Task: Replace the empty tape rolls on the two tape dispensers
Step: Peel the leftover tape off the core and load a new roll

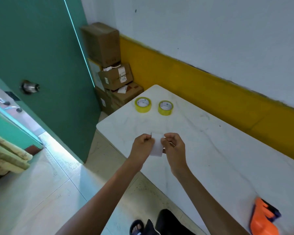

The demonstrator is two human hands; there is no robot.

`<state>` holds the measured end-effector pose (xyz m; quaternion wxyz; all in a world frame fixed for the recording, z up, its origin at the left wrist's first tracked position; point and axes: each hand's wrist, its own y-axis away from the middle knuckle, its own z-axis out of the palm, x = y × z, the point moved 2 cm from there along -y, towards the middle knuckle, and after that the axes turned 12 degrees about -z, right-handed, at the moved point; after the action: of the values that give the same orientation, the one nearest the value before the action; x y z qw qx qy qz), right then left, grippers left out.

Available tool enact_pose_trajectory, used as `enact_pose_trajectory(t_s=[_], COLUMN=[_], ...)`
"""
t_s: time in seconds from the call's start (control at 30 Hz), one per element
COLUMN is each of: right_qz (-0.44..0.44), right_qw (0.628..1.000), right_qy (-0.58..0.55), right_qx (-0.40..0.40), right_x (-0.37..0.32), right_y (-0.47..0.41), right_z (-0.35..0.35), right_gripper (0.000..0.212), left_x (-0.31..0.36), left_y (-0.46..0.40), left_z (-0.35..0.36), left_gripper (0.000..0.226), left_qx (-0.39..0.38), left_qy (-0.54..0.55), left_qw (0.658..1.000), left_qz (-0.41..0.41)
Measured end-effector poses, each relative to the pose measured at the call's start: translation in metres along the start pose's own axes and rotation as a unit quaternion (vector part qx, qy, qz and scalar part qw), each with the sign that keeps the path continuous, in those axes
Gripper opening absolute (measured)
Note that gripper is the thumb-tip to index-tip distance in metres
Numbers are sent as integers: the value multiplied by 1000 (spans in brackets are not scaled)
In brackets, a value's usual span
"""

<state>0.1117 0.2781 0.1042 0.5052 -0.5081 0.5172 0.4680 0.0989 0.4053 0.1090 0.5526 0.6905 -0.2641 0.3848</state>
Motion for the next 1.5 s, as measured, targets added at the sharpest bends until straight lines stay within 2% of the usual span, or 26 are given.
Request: enact_pose_trajectory(t_s=[0.3, 0.57, 0.9, 1.03, 1.17, 1.33, 1.43, 1.5], right_qz=[26, 38, 86, 106, 118, 156, 199, 230], right_qw=[999, 997, 981, 968, 955, 938, 930, 923], right_qy=[-8, 1, 10, 12, 11, -9, -6, 8], right_qx=[22, 70, 171, 228, 271, 309, 310, 307], right_x=[18, 36, 60, 74, 89, 112, 130, 142], right_y=[-59, -143, -202, -217, -231, -248, -256, -260], right_z=[29, 35, 0, -17, -30, -43, -51, -55], right_gripper=[13, 10, 14, 14, 8, 11, 13, 16], left_x=[30, 74, 105, 112, 115, 115, 108, 100], left_y=[-64, -151, -213, -236, -260, -291, -301, -305], left_z=[-10, 17, 78, 108, 135, 170, 184, 190], left_gripper=[13, 13, 17, 10, 12, 19, 23, 26], left_qx=[-19, -57, -141, -166, -188, -216, -216, -196], left_qy=[-32, -52, -113, -170, -260, -366, -432, -496], left_qw=[999, 995, 979, 967, 946, 902, 857, 804], left_qz=[-33, -65, -91, -88, -45, 71, 181, 263])
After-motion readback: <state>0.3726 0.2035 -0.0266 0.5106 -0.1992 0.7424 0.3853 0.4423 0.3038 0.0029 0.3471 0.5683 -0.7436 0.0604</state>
